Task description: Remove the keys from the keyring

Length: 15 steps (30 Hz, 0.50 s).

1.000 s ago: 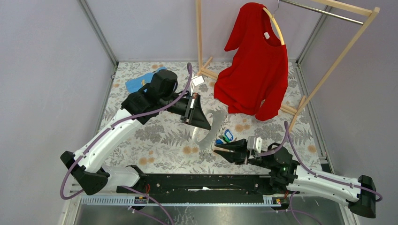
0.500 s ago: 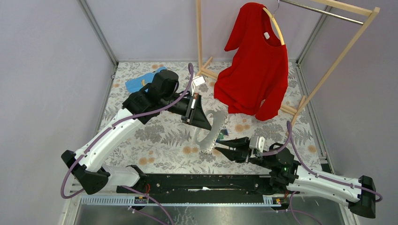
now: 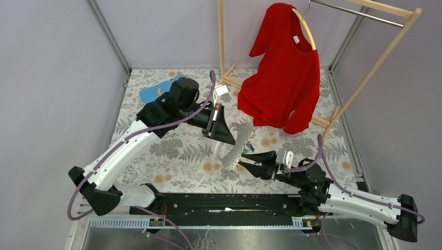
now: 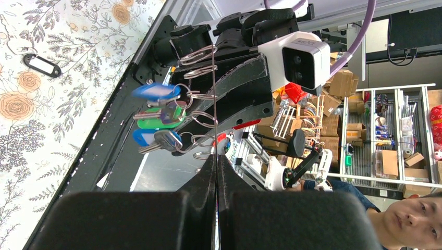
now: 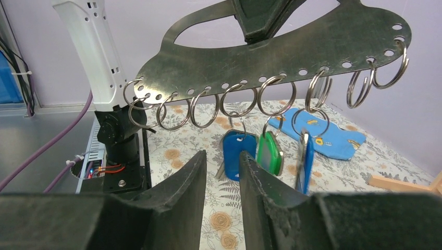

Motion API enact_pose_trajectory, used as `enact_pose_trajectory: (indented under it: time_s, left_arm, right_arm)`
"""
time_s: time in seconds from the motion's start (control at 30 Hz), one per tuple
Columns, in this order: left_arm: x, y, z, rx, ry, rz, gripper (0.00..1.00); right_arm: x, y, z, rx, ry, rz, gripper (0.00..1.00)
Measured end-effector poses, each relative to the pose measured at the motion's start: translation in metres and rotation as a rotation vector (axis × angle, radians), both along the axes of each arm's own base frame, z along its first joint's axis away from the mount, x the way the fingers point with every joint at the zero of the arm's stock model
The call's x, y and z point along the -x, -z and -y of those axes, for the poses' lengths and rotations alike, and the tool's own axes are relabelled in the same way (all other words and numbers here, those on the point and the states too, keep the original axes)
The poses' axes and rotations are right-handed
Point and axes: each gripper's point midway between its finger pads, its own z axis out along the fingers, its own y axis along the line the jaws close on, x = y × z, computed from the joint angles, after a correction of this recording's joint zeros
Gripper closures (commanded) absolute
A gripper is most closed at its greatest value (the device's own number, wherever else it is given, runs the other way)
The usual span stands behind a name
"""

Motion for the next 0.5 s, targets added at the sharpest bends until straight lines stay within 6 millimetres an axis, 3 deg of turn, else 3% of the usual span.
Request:
enact_pose_trajectory:
  time_s: [0.5]
  left_arm:
    - [0.0027,-0.0027,0.0012,0.004,0.008,0.006,1.00]
  right_arm:
    - [-0.0021,-0.0004,-0.0012,-0.002,0.008,0.005,0.65]
